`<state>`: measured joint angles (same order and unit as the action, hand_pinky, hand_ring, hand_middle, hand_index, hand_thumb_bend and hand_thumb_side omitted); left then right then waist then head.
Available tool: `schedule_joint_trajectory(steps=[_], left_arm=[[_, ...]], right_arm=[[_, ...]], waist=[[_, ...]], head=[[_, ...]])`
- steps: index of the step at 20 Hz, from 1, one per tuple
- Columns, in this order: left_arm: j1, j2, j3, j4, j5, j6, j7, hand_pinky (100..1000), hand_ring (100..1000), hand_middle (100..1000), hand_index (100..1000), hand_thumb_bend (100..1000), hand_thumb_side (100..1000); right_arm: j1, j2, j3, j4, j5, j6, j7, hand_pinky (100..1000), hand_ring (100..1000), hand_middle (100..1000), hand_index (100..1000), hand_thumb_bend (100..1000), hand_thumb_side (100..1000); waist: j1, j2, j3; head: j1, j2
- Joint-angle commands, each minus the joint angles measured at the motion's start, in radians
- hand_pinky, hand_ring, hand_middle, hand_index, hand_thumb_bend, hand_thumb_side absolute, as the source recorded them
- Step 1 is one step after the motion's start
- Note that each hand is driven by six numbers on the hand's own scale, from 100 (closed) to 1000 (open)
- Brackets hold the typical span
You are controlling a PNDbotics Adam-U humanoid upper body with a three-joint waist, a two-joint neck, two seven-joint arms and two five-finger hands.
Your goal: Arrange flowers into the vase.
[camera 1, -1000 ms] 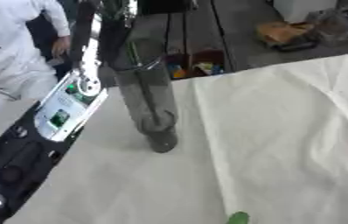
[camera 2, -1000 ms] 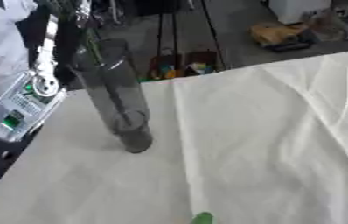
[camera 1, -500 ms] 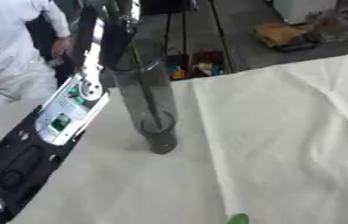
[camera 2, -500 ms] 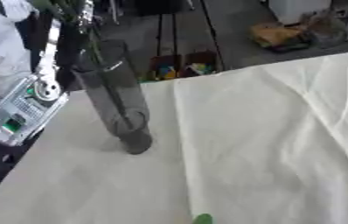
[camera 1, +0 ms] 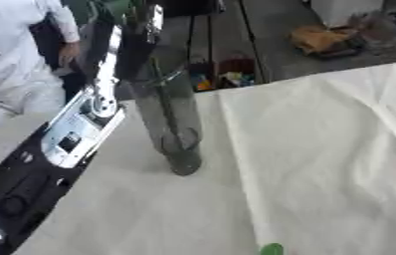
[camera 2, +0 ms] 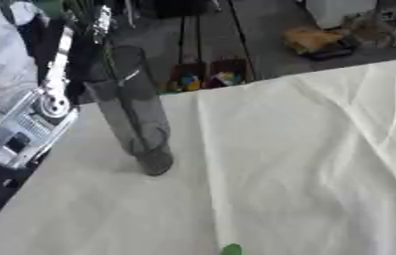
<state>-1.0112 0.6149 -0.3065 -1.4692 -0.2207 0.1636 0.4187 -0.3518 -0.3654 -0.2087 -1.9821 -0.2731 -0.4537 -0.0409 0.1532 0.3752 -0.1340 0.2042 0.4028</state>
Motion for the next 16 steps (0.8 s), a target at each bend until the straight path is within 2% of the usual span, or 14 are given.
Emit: schedule_joint_trajectory(steps=[1, 16], left_arm=[[-0.012, 0.028, 0.007, -0.010, -0.014, 0.005, -0.021, 763, 877, 859, 901, 100, 1000], [-0.005, 0.057, 0.023, -0.032, -0.062, 0.053, -0.160, 808, 900, 888, 921, 100, 1000]], right_arm=[[-0.010, -0.016, -0.006, -0.018, 0.013, 0.001, -0.003, 786, 862, 499, 825, 100, 1000], [-0.002, -0.015, -0.007, -0.018, 0.014, 0.006, -0.007, 786, 863, 497, 825, 100, 1000]], waist=[[-0.007, -0.020, 0.003], [-0.009, -0.029, 0.009]], head=[[0.001, -0.009], [-0.004, -0.004]])
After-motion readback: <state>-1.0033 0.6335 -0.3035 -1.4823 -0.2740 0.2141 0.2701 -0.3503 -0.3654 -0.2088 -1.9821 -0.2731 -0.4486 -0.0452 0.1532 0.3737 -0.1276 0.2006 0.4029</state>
